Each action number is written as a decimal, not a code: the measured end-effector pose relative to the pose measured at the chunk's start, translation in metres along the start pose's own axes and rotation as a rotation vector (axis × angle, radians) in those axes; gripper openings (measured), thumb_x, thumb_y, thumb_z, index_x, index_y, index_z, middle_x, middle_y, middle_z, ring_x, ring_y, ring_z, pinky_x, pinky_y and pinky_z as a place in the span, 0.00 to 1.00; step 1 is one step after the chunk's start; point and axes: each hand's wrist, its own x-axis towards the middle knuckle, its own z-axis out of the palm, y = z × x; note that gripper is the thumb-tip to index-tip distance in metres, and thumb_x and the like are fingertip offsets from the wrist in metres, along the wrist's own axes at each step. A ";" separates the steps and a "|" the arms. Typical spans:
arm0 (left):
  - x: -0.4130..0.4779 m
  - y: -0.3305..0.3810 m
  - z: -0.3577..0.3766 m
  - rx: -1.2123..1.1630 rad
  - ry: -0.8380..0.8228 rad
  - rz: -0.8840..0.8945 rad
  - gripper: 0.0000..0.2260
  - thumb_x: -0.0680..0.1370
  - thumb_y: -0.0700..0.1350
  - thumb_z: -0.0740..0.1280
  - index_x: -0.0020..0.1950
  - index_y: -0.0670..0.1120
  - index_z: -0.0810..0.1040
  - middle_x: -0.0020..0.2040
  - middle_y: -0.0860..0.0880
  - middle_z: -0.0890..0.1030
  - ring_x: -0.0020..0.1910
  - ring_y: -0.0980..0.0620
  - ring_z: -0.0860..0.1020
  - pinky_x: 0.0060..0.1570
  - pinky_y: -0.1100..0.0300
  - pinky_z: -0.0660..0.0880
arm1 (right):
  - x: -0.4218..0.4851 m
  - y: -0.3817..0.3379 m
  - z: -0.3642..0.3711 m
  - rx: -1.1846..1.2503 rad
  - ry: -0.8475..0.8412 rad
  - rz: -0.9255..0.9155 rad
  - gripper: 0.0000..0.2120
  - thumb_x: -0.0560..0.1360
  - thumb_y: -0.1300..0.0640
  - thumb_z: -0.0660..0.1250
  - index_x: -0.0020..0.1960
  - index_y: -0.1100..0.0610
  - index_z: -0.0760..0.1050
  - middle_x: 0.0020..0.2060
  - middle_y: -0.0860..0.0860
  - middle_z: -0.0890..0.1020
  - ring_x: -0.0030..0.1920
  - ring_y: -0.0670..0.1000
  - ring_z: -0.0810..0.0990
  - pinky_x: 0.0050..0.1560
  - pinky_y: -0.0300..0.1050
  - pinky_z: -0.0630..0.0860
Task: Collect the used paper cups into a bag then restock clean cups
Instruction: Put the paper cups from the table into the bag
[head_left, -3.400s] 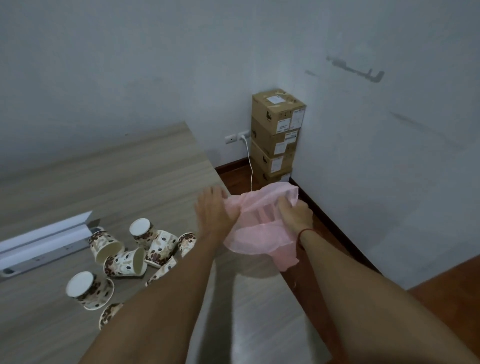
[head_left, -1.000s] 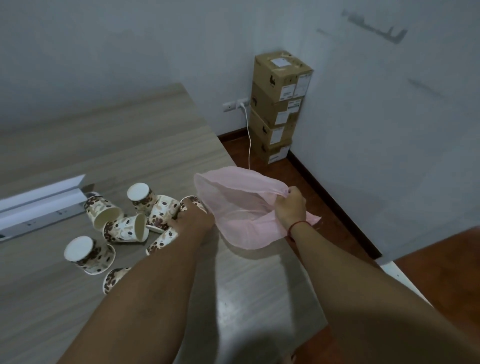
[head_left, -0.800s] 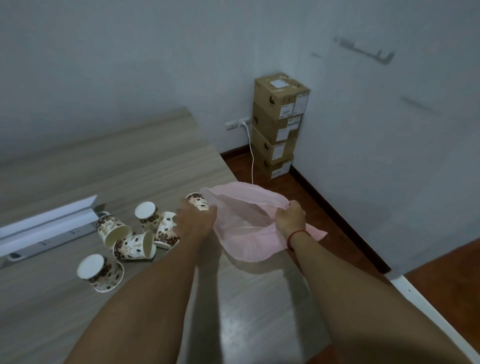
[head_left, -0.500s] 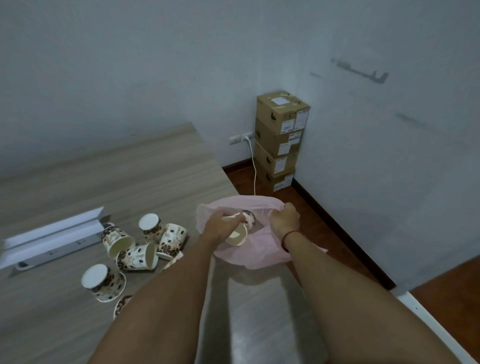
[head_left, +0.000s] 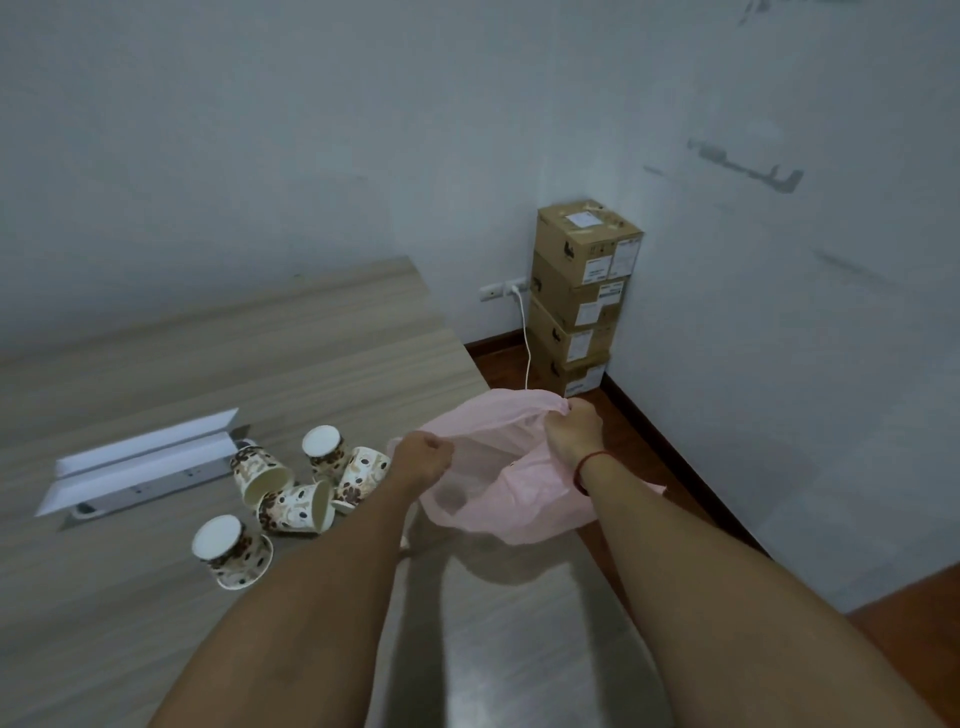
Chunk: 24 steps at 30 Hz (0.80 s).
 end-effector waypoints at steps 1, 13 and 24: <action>0.002 -0.010 -0.007 0.071 0.052 0.007 0.10 0.77 0.44 0.64 0.45 0.40 0.82 0.46 0.40 0.84 0.47 0.42 0.82 0.45 0.57 0.75 | -0.001 -0.001 0.003 -0.005 0.000 -0.003 0.18 0.77 0.65 0.56 0.65 0.62 0.73 0.63 0.58 0.77 0.63 0.59 0.76 0.58 0.46 0.72; -0.005 -0.101 -0.020 0.538 -0.082 -0.042 0.22 0.78 0.41 0.65 0.72 0.43 0.70 0.72 0.43 0.70 0.72 0.45 0.68 0.72 0.53 0.63 | -0.011 0.019 0.054 -0.165 -0.076 -0.057 0.12 0.74 0.62 0.59 0.55 0.63 0.75 0.54 0.58 0.78 0.54 0.59 0.77 0.54 0.46 0.73; -0.005 -0.106 -0.027 0.723 0.082 0.043 0.24 0.74 0.53 0.70 0.66 0.44 0.71 0.63 0.44 0.76 0.65 0.43 0.74 0.65 0.50 0.69 | -0.015 0.030 0.061 -0.174 -0.065 -0.030 0.15 0.74 0.62 0.61 0.59 0.62 0.75 0.58 0.60 0.79 0.58 0.62 0.78 0.60 0.55 0.76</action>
